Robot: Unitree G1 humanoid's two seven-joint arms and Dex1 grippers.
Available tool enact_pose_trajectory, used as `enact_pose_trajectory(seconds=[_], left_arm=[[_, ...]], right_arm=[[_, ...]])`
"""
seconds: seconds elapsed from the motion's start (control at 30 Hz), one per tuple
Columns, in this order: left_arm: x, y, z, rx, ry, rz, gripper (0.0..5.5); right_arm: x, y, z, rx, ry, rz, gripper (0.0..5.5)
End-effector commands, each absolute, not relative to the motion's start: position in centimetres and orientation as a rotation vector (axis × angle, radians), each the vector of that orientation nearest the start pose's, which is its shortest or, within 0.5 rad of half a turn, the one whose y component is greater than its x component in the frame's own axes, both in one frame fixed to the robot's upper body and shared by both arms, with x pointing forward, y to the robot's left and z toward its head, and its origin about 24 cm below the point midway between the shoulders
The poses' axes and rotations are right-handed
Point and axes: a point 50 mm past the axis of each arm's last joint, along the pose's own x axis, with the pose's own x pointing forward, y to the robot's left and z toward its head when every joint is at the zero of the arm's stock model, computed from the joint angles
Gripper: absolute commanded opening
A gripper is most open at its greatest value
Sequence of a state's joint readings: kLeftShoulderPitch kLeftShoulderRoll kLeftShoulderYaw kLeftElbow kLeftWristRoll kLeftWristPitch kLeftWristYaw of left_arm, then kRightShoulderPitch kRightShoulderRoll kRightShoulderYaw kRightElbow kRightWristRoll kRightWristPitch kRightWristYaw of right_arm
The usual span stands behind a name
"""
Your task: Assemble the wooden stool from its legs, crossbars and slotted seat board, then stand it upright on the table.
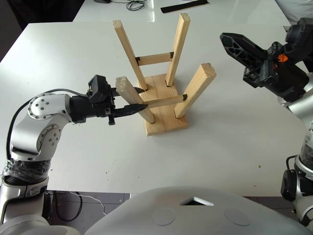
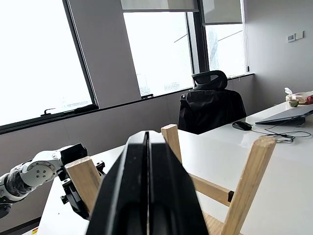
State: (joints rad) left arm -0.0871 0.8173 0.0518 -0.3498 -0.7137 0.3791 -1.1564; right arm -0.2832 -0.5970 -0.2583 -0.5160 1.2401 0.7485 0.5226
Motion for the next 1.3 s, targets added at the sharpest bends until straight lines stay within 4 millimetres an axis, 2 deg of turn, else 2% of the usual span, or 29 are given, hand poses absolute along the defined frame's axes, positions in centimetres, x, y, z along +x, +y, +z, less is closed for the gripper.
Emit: enact_pose_trajectory(seconds=[0.03,0.17,0.33,0.43,0.57,0.63,0.7,0.77,0.9,0.97,1.03,1.17,1.23,1.3], left_arm=[[22.2,19.6,14.8,0.17,0.15,-1.417,2.99],[23.0,20.0,14.8,0.216,0.172,-1.437,3.51],[23.3,21.8,15.4,0.271,0.18,-1.388,4.28],[22.9,22.6,15.9,0.256,0.167,-1.319,4.46],[21.5,23.7,17.4,0.14,0.023,-1.113,4.46],[20.7,24.9,16.9,0.064,-0.031,-0.941,4.46],[19.1,25.5,16.1,-0.004,-0.05,-0.82,4.46],[18.0,25.0,15.9,-0.056,-0.077,-0.768,4.46],[18.2,22.6,16.6,-0.136,-0.147,-0.787,4.46],[18.3,21.1,17.9,-0.175,-0.222,-0.818,4.46],[18.8,20.6,19.9,-0.182,-0.324,-0.809,4.46],[21.3,20.9,25.9,-0.273,-0.597,-0.624,4.46],[21.6,20.3,27.7,-0.304,-0.646,-0.608,4.46],[21.5,19.6,28.7,-0.345,-0.663,-0.622,4.17]], right_arm=[[23.0,-16.9,21.9,0.329,-0.13,1.092,0.0],[23.2,-16.9,21.7,0.323,-0.127,1.088,0.0],[23.1,-17.2,21.6,0.304,-0.122,1.078,0.0],[23.5,-17.3,20.8,0.268,-0.082,1.061,0.0],[23.8,-17.9,18.9,0.191,0.003,1.03,0.0],[23.0,-17.2,18.4,0.208,0.019,1.073,0.0],[22.2,-16.4,17.9,0.204,0.049,1.122,0.0],[21.4,-15.6,17.5,0.204,0.068,1.16,0.0],[21.4,-15.5,17.7,0.208,0.049,1.13,0.0],[22.0,-16.1,18.1,0.187,0.034,1.098,0.0],[22.5,-16.4,18.9,0.175,-0.002,1.087,0.0],[22.9,-14.8,23.0,0.252,-0.192,1.177,0.0],[22.3,-13.7,25.0,0.316,-0.273,1.248,0.0],[21.6,-13.1,26.1,0.365,-0.31,1.296,0.0]])
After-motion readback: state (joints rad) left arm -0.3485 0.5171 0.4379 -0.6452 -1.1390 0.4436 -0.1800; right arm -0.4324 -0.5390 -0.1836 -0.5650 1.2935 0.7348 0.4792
